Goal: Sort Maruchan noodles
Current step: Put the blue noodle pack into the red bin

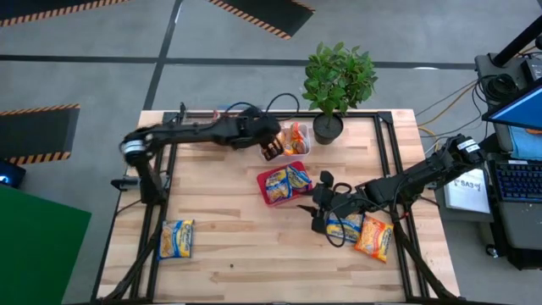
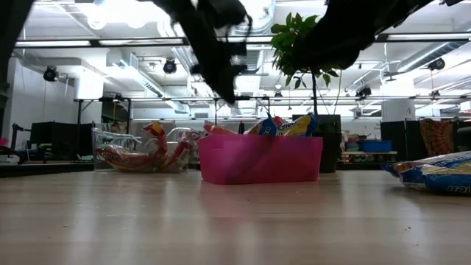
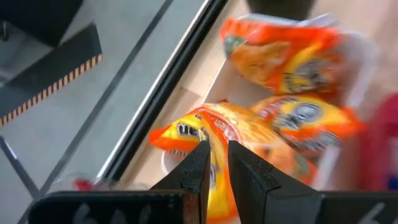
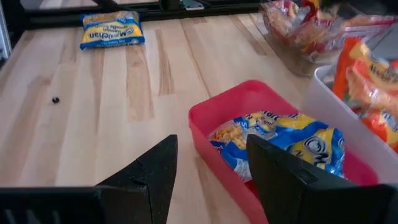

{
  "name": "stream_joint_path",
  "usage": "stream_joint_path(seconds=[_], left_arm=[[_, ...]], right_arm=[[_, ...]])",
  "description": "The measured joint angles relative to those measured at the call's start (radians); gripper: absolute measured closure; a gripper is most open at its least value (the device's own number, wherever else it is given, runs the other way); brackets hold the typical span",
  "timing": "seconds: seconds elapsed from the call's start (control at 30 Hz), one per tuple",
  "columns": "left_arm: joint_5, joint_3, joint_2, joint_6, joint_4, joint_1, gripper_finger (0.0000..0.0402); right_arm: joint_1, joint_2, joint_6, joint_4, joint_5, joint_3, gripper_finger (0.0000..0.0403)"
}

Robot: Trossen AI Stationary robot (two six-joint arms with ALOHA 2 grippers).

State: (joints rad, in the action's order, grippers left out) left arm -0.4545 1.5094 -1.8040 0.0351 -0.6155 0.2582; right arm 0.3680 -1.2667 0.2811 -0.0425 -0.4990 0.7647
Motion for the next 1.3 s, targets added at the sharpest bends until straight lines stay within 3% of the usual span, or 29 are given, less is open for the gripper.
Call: stream_joint_path(seconds=[0.13,0.27,0.47,0.67,0.9,1.03,1.3], left_arm=[[-0.003,-0.049,0.153,0.009,-0.010,-0.103,0.0363],[-0.003,-0.179,0.306,0.051,0.060,-0.249,0.0363],[-0.003,-0.416,0.486,0.078,0.297,-0.492,0.0363],[-0.007,-0.586,0.560,0.042,0.534,-0.654,0.0363],[-0.008,-0.671,0.557,0.077,0.626,-0.722,0.0363],[-0.007,-0.672,0.549,0.086,0.621,-0.724,0.0363],[-0.008,-0.671,0.548,0.071,0.618,-0.723,0.0363]], right_arm=[[0.000,0.000,0.067,0.010,0.023,0.000,0.0223],[0.000,0.000,0.134,0.008,0.087,0.000,0.0223],[-0.003,0.002,0.302,0.013,0.261,0.002,0.0224],[-0.010,0.002,0.514,0.236,0.428,0.119,0.0239],[0.012,0.001,0.739,0.651,0.491,0.230,0.0267],[0.044,0.000,0.750,0.831,0.551,0.218,0.0283],[0.064,0.000,0.766,0.968,0.552,0.155,0.0316]])
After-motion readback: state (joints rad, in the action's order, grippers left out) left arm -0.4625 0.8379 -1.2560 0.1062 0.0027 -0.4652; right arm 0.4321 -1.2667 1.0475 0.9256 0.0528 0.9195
